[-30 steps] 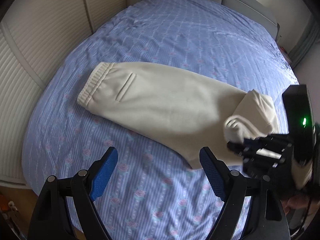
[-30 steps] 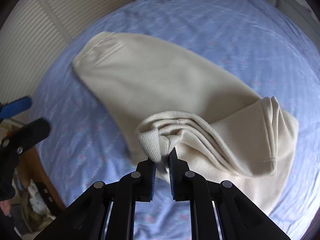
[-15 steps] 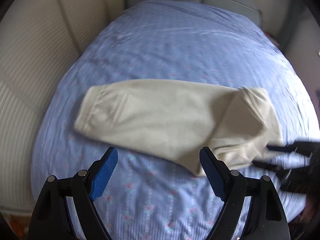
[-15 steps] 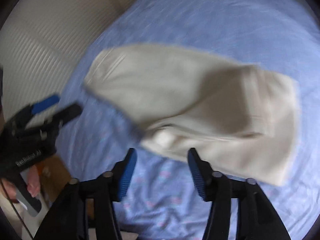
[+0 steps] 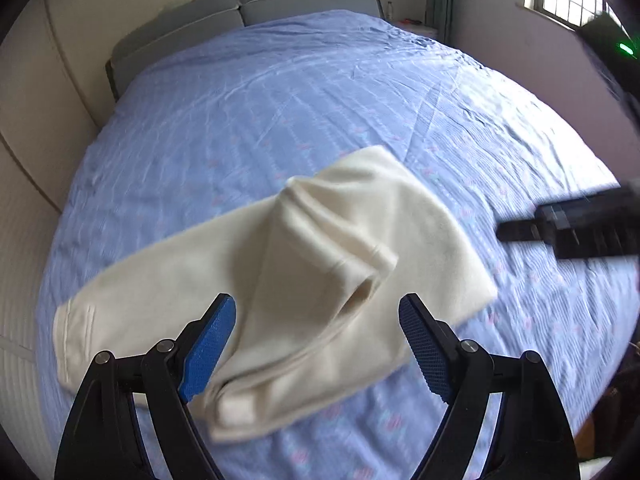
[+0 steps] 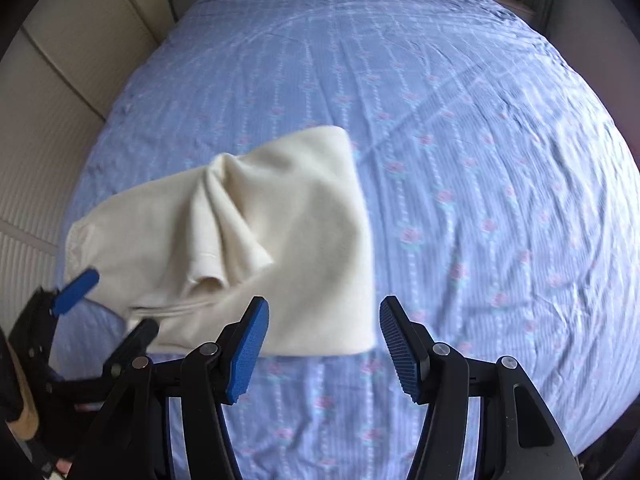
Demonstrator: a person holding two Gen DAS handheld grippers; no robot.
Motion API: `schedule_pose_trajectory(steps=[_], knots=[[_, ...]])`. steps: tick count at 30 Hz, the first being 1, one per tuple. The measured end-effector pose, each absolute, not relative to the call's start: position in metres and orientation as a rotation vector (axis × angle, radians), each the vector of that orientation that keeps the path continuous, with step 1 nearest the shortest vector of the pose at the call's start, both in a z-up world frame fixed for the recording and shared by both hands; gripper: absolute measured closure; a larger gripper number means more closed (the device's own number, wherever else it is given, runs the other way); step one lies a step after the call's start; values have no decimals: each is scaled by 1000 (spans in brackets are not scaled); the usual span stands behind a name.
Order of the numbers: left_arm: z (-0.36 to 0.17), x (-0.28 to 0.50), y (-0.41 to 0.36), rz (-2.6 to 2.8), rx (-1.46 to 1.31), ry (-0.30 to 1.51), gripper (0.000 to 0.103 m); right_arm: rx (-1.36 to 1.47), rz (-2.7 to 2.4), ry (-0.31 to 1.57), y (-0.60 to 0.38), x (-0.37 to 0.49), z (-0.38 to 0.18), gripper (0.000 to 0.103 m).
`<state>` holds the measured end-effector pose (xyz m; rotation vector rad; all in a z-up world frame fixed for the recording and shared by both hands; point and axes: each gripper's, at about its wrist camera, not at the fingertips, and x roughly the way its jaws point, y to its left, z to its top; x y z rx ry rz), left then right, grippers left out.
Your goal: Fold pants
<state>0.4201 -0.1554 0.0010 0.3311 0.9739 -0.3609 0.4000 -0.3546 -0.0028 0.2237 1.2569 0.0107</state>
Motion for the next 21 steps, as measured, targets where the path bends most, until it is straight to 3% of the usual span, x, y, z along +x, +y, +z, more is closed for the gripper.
schedule_pose_trajectory(steps=[9,10,12,14,17,21], knots=[[-58,462,-220,-212,310,1099,20,328,-62,1330,-403,381,-43,44],[-64,465,-221,-199,323,1113,23,335,-59,1337,-404,381,-45,44],[-71,472,-218,-182,326,1138,45,332,-53,1341,-402,381,-48,44],[-67,476,-207,-200,286,1158,74,331,-41,1338,-399,384,-47,44],[-41,482,-177,-198,201,1122,88,351,-12,1330,-391,389,-45,44],[3,506,-113,-157,64,1054,89,388,52,1309,-369,402,-41,44]])
